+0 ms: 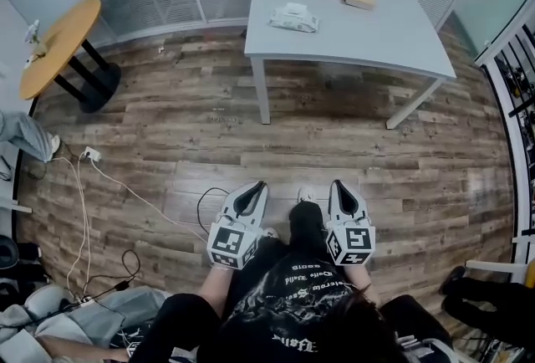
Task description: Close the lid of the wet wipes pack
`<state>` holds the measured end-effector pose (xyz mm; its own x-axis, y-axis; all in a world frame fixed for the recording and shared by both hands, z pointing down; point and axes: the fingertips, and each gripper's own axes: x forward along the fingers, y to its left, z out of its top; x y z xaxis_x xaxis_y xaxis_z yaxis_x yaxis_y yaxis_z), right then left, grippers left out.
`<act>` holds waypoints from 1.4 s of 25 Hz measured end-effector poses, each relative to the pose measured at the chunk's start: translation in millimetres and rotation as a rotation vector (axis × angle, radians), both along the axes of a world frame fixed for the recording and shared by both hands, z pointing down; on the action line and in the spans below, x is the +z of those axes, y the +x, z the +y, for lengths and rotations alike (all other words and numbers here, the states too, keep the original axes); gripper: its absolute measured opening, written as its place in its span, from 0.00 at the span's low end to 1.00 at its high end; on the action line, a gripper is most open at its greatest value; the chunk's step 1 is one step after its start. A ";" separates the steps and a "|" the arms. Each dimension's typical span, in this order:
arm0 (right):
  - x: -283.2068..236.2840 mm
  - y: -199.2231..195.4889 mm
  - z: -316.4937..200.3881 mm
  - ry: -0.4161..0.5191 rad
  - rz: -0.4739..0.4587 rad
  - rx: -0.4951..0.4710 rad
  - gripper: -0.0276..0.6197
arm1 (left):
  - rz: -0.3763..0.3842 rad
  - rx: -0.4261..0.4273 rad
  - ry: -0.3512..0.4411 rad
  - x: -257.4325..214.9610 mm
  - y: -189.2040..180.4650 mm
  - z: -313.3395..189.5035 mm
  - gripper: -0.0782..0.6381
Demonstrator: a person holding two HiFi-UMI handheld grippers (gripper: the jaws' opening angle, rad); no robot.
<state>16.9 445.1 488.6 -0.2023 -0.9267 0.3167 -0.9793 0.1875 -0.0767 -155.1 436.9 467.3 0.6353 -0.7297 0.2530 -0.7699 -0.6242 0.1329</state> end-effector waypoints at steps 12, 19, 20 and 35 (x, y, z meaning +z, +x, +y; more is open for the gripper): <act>7.7 34.3 -123.3 -0.008 -0.016 -0.143 0.04 | -0.018 -0.035 -0.057 8.4 49.4 -94.4 0.14; 3.3 66.8 -192.5 0.007 -0.022 -0.195 0.04 | 0.009 -0.092 -0.076 8.7 82.3 -163.6 0.14; 2.9 71.5 -200.8 0.008 -0.023 -0.204 0.04 | 0.013 -0.100 -0.074 8.1 87.6 -171.8 0.14; 13.6 110.3 -254.4 -0.027 -0.048 -0.261 0.04 | 0.014 -0.131 -0.078 15.2 134.1 -235.7 0.14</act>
